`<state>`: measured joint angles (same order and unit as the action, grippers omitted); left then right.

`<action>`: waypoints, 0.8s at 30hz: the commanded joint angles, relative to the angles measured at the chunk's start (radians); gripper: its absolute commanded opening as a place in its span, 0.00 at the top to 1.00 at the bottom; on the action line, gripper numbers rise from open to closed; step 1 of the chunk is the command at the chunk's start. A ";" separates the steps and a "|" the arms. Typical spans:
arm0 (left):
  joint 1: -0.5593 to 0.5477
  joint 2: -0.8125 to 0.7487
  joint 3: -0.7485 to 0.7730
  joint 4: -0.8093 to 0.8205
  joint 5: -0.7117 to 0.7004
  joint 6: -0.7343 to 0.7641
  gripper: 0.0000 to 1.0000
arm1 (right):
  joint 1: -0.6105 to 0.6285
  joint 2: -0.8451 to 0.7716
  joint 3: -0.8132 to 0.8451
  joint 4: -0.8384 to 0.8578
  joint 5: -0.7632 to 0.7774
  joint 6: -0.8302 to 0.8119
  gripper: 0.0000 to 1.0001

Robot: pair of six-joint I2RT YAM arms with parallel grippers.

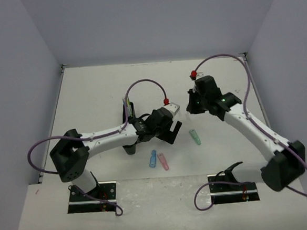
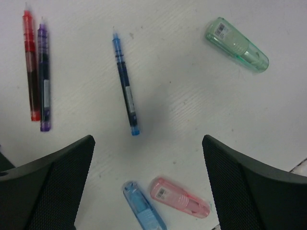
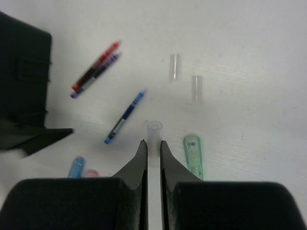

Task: Sort the stationery into containers
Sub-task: Pick up the pen from the center of the board.

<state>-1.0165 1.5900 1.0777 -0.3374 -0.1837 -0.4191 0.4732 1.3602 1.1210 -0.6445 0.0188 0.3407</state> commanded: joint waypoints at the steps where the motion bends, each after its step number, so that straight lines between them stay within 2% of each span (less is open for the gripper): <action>1: 0.013 0.140 0.132 0.041 0.037 0.092 0.17 | -0.004 -0.210 -0.032 -0.008 0.091 0.115 1.00; 2: 0.015 0.195 0.163 0.023 0.021 0.098 0.27 | -0.005 -0.249 -0.043 -0.007 0.090 0.122 1.00; 5: 0.028 0.248 0.210 -0.004 -0.008 0.105 0.31 | -0.007 -0.308 -0.068 -0.014 0.069 0.125 1.00; 6: 0.036 0.266 0.218 -0.023 -0.021 0.105 0.40 | -0.007 -0.327 -0.075 -0.021 0.062 0.123 1.00; 7: 0.047 0.279 0.222 -0.030 -0.021 0.102 0.45 | -0.007 -0.341 -0.082 -0.025 0.058 0.121 1.00; 10: 0.083 0.323 0.229 -0.042 0.018 0.103 0.55 | -0.007 -0.377 -0.101 -0.027 0.048 0.122 1.00; 21: 0.104 0.448 0.259 -0.015 0.116 0.128 0.60 | -0.007 -0.456 -0.104 -0.051 0.001 0.129 1.00; 23: 0.102 0.461 0.255 -0.014 0.119 0.121 0.67 | -0.008 -0.458 -0.104 -0.055 0.004 0.125 1.00; 24: 0.102 0.466 0.254 -0.020 0.117 0.117 0.76 | -0.008 -0.458 -0.104 -0.057 0.000 0.123 1.00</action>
<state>-0.9085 1.9976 1.3247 -0.3439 -0.1190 -0.3099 0.4699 0.9162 1.0019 -0.6911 0.0338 0.4561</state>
